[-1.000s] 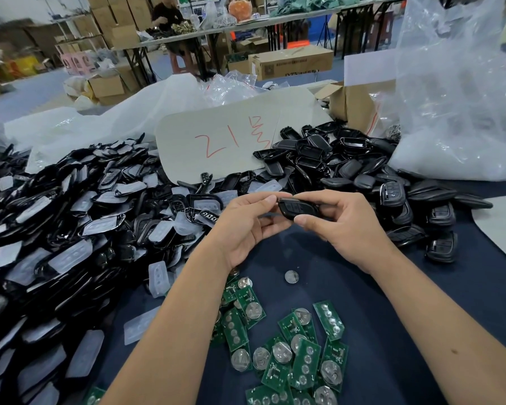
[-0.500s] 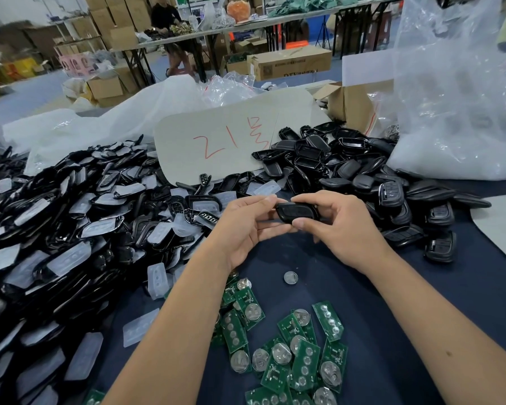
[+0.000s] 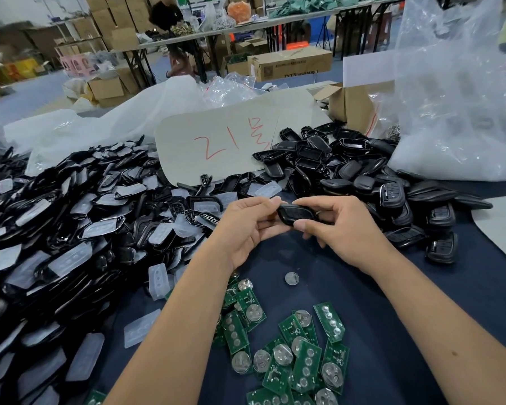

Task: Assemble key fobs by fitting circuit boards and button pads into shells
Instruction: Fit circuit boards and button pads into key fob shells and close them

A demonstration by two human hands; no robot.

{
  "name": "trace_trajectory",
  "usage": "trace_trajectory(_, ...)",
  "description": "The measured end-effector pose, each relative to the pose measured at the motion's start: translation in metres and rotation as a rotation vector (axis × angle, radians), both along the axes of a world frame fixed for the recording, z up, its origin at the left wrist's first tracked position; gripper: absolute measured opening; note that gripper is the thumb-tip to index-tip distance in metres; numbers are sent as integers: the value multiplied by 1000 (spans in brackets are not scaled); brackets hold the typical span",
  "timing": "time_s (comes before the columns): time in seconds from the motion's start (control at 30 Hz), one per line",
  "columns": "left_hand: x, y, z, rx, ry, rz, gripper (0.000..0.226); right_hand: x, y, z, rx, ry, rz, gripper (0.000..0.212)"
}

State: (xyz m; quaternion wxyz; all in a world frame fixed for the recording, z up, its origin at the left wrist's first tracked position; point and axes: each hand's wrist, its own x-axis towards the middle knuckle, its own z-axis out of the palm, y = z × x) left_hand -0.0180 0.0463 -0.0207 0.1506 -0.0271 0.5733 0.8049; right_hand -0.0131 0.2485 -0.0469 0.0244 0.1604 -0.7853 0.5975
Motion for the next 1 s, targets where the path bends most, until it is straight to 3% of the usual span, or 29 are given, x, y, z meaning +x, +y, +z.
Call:
trace_trajectory(0.2,0,-5,-2,6,18,-53,17,-1,1,-1,7,6,-11,28)
trace_trajectory(0.63,1,-6,-6,6,83,-65,39,-1,1,2,-128,-78,42,28)
trace_trajectory(1.0,3,-6,-5,10,78,-60,32,-4,4,-3,-75,-69,59,29)
